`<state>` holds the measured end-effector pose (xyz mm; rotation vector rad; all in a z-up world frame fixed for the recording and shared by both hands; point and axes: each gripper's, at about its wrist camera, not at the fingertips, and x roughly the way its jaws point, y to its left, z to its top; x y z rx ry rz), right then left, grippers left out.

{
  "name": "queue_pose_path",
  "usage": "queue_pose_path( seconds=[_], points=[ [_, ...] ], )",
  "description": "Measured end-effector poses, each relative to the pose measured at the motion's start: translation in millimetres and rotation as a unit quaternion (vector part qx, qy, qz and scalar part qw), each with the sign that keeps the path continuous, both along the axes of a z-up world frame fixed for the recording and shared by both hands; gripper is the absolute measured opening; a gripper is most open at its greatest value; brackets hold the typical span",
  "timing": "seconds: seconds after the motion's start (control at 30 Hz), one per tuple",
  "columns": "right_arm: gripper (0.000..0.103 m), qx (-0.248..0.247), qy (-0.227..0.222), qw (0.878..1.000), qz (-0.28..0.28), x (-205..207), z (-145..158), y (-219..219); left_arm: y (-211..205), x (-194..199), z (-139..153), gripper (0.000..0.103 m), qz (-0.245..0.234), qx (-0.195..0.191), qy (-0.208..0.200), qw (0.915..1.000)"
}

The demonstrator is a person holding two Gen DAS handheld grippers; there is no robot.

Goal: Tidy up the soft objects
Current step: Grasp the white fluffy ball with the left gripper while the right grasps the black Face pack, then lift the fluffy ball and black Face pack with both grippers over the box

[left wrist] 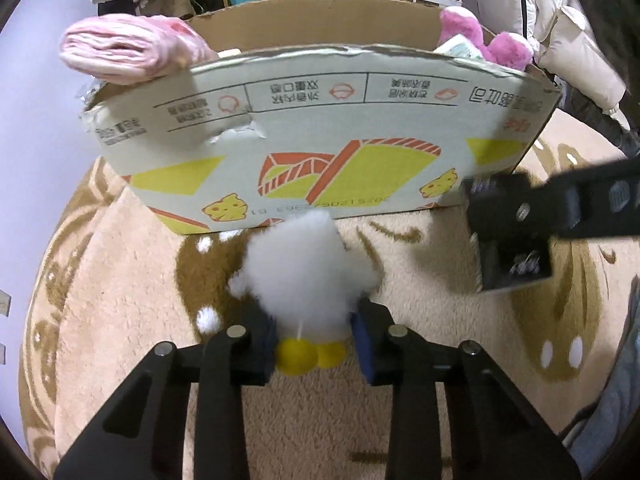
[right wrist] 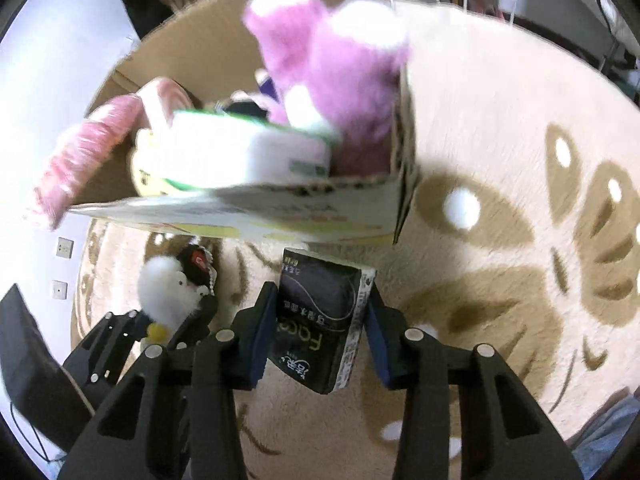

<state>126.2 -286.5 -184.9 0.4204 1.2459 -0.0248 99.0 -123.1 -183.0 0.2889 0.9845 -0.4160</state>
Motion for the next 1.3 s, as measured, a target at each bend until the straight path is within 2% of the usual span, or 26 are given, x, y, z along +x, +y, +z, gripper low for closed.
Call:
queue_pose_path(
  seconds=[0.17,0.43,0.57,0.77,0.87,1.07,1.3],
  points=[
    [0.044,-0.006,-0.042,0.999,0.000,-14,33,4,10,-12,19,0.028,0.008,-0.014,-0.015,0.9998],
    [0.044,-0.010,-0.120,0.993,0.003,-43,85,-6,8,-38,71,0.028,0.008,-0.017,-0.083,0.9964],
    [0.044,-0.014,-0.164,0.986,0.011,-51,111,-9,13,-44,103,0.028,0.020,-0.046,-0.108,0.9928],
    [0.044,-0.029,-0.226,0.974,0.006,-55,143,-18,12,-33,146,0.028,0.025,-0.046,-0.164,0.9851],
    [0.044,-0.030,-0.250,0.968,0.004,-47,151,-21,14,-16,158,0.028,0.034,-0.053,-0.177,0.9822],
    [0.044,-0.022,-0.268,0.963,0.005,-25,151,-20,13,21,172,0.029,0.046,-0.059,-0.190,0.9788],
    [0.044,-0.014,-0.283,0.959,0.018,4,141,-14,5,52,167,0.030,0.043,-0.058,-0.182,0.9807]
  ],
)
